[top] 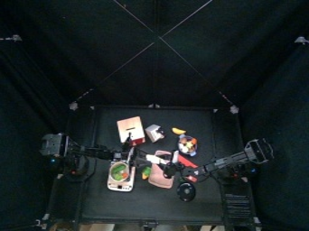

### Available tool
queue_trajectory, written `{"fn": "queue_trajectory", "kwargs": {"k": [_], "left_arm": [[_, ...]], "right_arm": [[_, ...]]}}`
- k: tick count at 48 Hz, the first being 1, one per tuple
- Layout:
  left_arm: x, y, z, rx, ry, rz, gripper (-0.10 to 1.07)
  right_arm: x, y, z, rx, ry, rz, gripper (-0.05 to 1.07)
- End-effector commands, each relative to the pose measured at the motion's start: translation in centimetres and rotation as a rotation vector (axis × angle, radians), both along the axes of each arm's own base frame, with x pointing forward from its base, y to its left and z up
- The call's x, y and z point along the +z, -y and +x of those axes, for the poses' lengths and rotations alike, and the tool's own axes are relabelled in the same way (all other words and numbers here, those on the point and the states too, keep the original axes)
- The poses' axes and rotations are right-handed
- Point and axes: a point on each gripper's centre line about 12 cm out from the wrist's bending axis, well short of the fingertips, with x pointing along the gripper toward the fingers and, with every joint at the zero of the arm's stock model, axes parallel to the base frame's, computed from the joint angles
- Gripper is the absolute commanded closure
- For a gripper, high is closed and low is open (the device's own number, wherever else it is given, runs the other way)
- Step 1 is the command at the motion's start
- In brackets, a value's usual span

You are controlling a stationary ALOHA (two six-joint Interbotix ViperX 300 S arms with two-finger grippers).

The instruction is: Reorient grip on egg sushi

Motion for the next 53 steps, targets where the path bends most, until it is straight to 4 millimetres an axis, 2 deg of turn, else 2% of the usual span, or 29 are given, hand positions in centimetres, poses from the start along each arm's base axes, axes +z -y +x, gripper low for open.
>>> {"fn": "queue_trajectory", "kwargs": {"k": [1,23,27,41,47,53], "left_arm": [[1.0,0.0,0.4,-0.001,0.038,-0.001,0.02],[0.9,-0.1,0.4,0.008,0.036,-0.018,0.39],[0.8,-0.1,0.3,0.008,0.034,-0.013,0.41],[0.2,0.1,0.5,-0.008,0.016,0.005,0.41],[0.1,0.3,0.4,-0.030,0.012,0.040,0.41],[-0.3,1.1,0.1,-0.086,0.005,0.171,0.41]], "right_arm": [[1.8,0.2,-0.3,-0.007,0.049,0.003,0.51],[1.0,0.0,-0.1,-0.025,0.023,0.057,0.48],[0.8,0.1,-0.4,-0.047,0.015,0.101,0.42],[1.1,-0.1,-0.6,-0.055,0.017,0.188,0.04],[1.8,-0.3,-1.0,-0.049,0.030,0.225,0.00],[2.4,-0.6,-1.7,-0.049,0.045,0.285,0.00]]}}
